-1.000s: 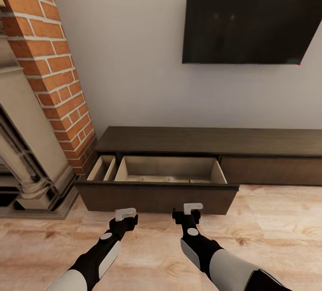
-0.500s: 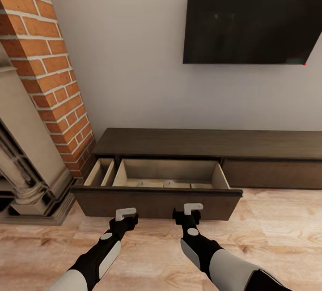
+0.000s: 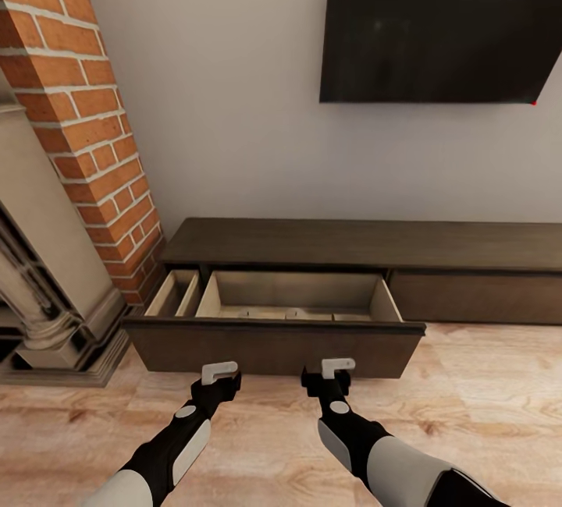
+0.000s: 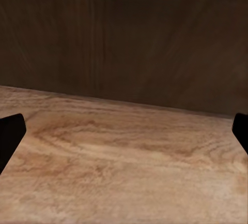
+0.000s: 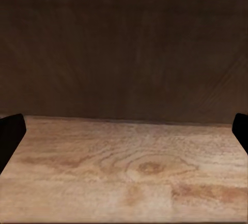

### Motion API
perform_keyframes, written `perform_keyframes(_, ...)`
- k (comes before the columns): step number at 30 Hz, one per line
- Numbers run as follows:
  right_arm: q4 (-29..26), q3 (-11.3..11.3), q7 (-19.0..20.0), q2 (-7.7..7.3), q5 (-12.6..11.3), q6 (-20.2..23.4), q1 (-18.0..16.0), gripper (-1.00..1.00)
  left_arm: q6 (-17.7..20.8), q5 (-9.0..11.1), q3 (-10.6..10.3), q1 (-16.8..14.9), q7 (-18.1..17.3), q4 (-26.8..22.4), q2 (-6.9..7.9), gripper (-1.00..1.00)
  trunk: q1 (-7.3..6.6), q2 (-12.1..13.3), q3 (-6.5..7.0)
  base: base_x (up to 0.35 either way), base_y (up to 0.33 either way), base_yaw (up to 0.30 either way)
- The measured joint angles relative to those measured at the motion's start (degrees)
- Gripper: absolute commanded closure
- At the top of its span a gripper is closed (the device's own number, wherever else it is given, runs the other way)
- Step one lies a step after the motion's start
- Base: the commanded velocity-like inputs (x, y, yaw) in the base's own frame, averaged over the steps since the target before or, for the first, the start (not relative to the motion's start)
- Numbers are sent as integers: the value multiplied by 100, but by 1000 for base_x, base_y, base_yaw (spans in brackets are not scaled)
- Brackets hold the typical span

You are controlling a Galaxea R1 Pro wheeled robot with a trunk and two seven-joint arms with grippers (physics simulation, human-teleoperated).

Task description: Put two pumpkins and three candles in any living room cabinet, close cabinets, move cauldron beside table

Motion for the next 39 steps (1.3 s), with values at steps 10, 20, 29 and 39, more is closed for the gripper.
perform_keyframes(10,21,-11,17,0,1,1,0,-100,-6,-5,0,0,47,0,-2,-100,198,-362,-162,0,0,0)
perform_keyframes(20,21,-19,17,0,-4,-2,0,-100,36,12,7,0,58,0,0,-100,198,-363,-162,104,0,0)
perform_keyframes(29,21,-20,17,0,-1,-7,0,-100,31,9,9,0,55,0,0,-100,198,-363,-162,231,0,0)
perform_keyframes(39,21,-17,17,0,0,-7,0,-100,30,8,9,0,60,0,0,-100,198,-363,-162,101,0,0)
